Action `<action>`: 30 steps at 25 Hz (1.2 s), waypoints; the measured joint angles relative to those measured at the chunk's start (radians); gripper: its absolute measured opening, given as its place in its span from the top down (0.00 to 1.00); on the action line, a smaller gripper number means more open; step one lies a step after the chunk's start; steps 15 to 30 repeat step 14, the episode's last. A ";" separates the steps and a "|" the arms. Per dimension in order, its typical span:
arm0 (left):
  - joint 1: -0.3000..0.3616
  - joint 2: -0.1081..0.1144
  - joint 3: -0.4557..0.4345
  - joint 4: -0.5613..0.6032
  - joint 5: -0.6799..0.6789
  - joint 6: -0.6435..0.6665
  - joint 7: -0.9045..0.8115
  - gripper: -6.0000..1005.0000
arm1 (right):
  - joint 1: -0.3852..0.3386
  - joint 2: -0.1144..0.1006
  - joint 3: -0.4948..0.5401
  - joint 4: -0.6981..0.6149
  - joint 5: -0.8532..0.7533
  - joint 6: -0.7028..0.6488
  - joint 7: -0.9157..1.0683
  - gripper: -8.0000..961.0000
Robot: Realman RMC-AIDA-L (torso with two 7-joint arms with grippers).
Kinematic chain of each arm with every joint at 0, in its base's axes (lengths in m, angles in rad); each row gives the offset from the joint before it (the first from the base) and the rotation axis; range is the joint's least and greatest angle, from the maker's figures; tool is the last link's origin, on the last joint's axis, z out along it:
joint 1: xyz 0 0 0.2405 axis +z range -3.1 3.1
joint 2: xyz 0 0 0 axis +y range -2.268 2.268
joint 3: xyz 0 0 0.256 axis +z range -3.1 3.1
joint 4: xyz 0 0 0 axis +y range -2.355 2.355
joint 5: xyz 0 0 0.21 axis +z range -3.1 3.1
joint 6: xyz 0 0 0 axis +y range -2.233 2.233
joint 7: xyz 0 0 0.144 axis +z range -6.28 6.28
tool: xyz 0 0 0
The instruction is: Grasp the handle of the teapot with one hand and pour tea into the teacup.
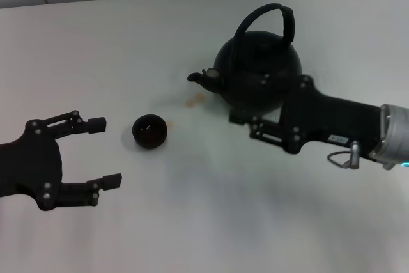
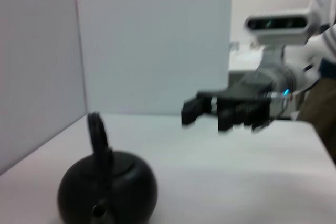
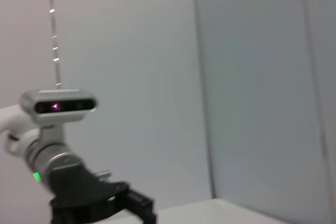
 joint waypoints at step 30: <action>-0.025 -0.003 0.006 -0.039 -0.069 0.047 0.000 0.13 | 0.027 0.001 -0.116 0.020 -0.022 -0.006 0.027 0.49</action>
